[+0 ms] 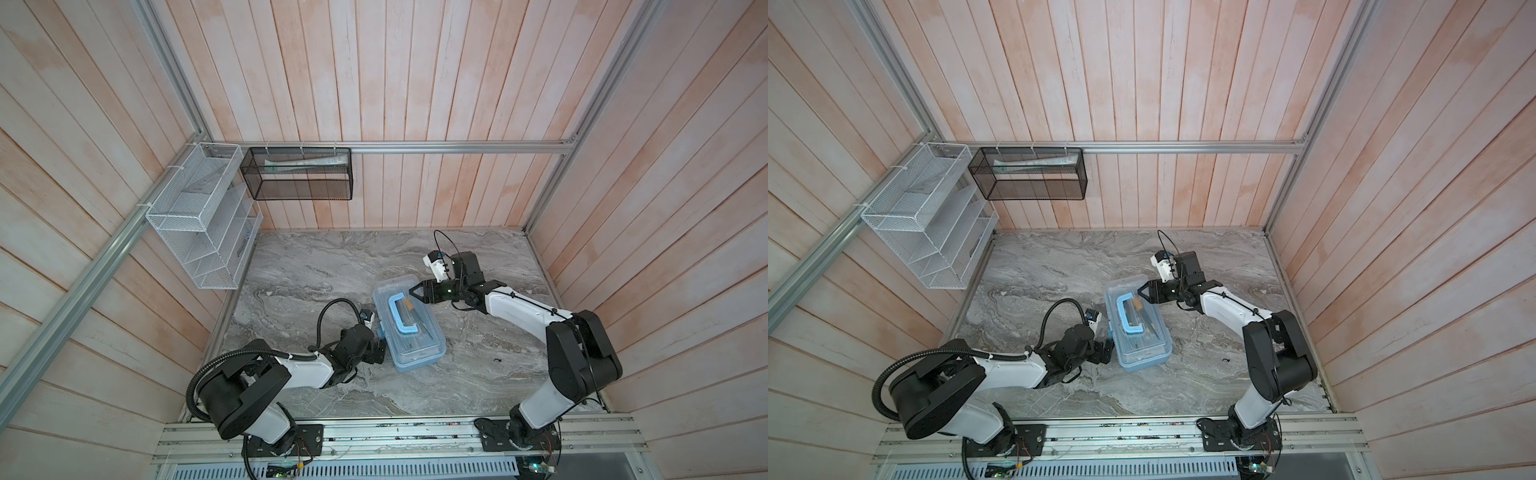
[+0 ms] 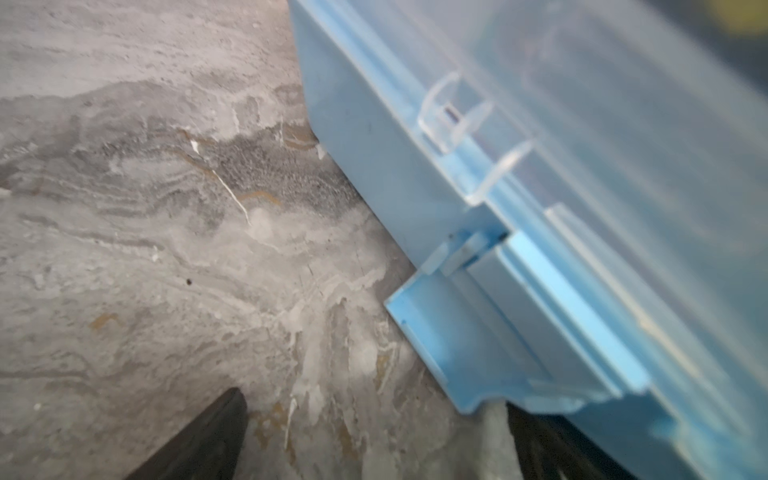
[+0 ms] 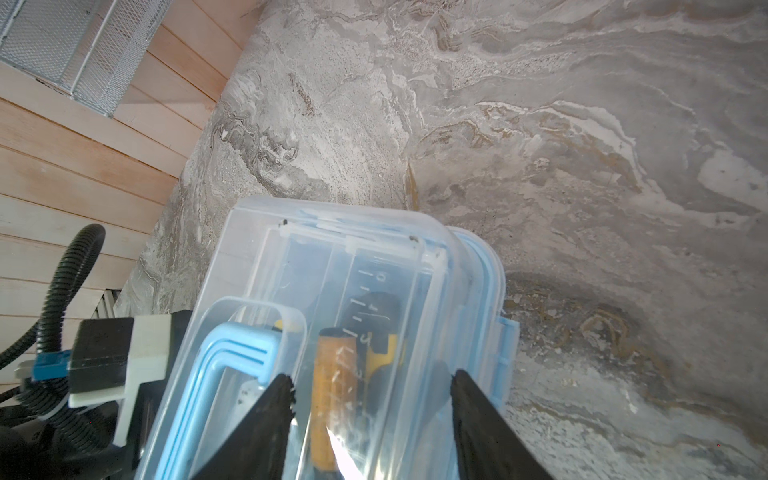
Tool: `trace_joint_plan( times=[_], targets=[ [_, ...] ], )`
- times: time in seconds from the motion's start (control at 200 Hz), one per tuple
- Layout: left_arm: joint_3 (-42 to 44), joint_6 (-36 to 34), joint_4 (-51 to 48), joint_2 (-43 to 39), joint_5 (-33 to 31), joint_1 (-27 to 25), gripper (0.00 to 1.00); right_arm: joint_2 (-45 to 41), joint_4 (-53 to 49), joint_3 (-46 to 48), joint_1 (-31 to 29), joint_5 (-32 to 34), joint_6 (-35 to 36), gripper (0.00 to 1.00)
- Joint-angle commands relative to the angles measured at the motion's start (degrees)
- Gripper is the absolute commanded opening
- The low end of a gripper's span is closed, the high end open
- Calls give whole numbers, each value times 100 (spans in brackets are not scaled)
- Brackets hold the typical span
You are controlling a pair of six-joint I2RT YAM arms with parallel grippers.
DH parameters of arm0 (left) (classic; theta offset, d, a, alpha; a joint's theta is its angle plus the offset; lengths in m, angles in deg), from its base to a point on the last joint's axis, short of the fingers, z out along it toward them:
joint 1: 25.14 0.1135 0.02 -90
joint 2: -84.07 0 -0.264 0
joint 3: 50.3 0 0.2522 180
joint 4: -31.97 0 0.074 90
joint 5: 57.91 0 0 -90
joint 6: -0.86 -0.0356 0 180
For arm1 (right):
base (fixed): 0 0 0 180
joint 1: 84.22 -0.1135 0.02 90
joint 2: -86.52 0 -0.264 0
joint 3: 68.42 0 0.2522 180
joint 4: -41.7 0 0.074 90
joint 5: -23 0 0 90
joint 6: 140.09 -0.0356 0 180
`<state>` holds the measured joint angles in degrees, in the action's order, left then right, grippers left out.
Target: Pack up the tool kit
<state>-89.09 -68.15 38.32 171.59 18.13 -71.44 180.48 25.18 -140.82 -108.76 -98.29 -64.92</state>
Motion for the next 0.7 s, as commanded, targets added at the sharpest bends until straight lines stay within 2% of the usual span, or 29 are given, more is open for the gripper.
trace_joint_plan(
  times=[0.0, 0.305, 0.56, 0.615, 0.695],
  targets=[
    [-32, 203, -12, 254, -429, -20, 100, -44, -85, 170, -87, -327, -71, 59],
    [-273, 573, -499, 389, -929, -20, 100, -26, -18, 217, -78, -388, -108, 58],
    [-30, 712, -475, -106, -944, -19, 99, -14, 27, 200, -78, -411, -140, 58],
    [-16, 671, -402, -237, -804, -20, 96, -20, 30, 195, -78, -406, -145, 57],
    [4, 679, -269, -416, -425, 49, 87, -38, 50, 209, -78, -407, -169, 57]
  ],
)
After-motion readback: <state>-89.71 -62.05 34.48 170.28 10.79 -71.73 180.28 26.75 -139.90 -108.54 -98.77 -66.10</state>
